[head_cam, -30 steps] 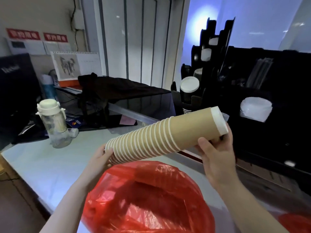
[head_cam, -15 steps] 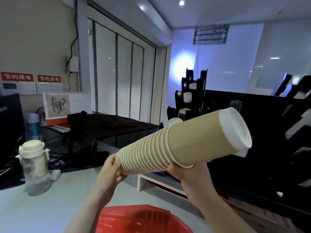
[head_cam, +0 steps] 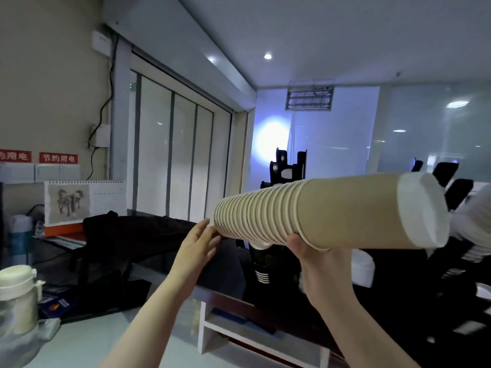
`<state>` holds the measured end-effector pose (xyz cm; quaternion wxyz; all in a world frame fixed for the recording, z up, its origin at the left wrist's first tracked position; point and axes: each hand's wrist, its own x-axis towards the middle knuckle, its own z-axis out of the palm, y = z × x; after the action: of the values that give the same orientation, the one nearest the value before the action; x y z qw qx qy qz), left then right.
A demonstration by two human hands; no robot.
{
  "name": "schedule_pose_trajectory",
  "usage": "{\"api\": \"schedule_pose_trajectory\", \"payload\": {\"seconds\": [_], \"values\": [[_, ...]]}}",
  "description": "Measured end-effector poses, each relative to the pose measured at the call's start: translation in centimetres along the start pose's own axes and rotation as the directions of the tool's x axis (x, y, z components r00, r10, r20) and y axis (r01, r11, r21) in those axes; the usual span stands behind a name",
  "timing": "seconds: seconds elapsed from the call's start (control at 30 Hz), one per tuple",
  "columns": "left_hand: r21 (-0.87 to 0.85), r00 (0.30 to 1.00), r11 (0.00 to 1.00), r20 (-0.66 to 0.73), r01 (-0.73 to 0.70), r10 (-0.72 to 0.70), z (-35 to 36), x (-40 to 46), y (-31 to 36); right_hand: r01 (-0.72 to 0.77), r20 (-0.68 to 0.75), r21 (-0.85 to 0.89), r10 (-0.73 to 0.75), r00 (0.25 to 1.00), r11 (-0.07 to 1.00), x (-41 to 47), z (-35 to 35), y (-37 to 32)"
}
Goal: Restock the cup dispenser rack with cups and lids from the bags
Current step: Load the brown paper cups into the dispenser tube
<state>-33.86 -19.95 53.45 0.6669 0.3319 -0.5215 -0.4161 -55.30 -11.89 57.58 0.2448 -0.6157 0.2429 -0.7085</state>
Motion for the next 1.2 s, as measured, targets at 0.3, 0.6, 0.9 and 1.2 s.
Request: {"api": "schedule_pose_trajectory", "payload": {"seconds": [0.3,0.6,0.9,1.2], "values": [[0.252,0.994,0.962,0.061,-0.108,0.096,3.4,3.2,1.0,0.241,-0.179,-0.118,-0.259,0.949,0.963,6.0,-2.7,-1.1],[0.419,0.980,0.890,0.149,-0.180,0.129,4.7,5.7,-0.3,0.325,-0.207,-0.211,-0.368,0.907,0.922,9.0,-3.7,0.0],[0.500,0.941,0.805,0.269,-0.318,0.204,7.2,10.1,1.9,0.366,-0.179,-0.225,-0.407,0.896,0.903,13.7,-3.0,-0.3],[0.573,0.913,0.721,0.343,-0.389,0.221,8.3,13.4,3.3,0.348,-0.083,-0.322,-0.393,0.916,0.880,19.0,-3.5,-1.1]]}}
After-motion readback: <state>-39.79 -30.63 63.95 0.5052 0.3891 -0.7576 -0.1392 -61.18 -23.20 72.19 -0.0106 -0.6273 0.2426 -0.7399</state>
